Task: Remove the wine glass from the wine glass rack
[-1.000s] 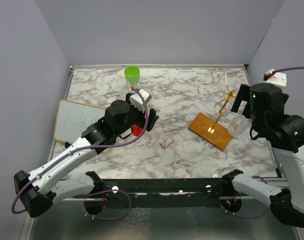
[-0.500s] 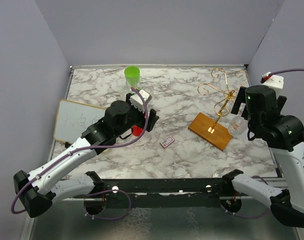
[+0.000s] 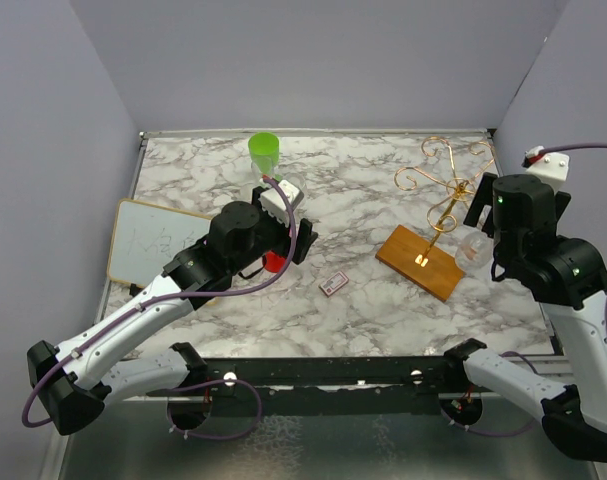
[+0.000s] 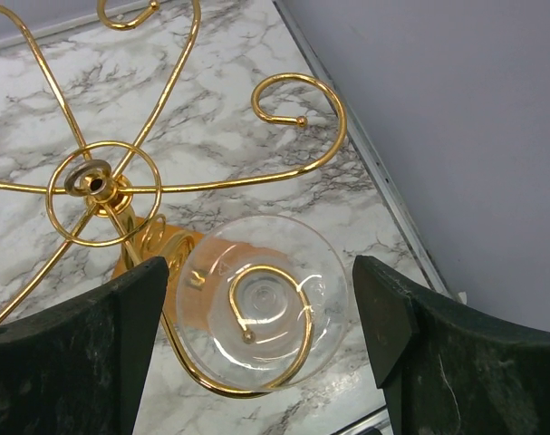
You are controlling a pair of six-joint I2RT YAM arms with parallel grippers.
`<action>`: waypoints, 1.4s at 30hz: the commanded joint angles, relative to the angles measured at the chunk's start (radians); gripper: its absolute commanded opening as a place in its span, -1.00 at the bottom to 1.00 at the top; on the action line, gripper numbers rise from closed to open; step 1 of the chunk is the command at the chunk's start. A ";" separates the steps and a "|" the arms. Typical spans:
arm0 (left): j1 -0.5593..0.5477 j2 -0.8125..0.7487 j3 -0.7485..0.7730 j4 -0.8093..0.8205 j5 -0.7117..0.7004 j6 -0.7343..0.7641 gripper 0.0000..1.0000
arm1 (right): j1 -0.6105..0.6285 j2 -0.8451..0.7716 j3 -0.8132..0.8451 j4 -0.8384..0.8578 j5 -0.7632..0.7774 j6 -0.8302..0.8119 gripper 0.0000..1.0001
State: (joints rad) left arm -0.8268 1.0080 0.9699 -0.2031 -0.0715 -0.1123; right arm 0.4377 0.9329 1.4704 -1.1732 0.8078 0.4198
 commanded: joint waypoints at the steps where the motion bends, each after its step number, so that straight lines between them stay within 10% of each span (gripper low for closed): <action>1: -0.006 -0.016 -0.011 0.019 -0.019 0.014 0.67 | 0.004 0.000 -0.010 0.067 0.029 -0.016 0.66; 42: -0.011 -0.004 -0.011 0.020 -0.026 0.016 0.67 | 0.004 -0.093 -0.017 0.099 -0.012 -0.183 0.03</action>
State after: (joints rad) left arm -0.8333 1.0080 0.9672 -0.2035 -0.0772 -0.0982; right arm 0.4377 0.8730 1.4464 -1.1290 0.8139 0.2913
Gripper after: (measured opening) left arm 0.835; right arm 0.677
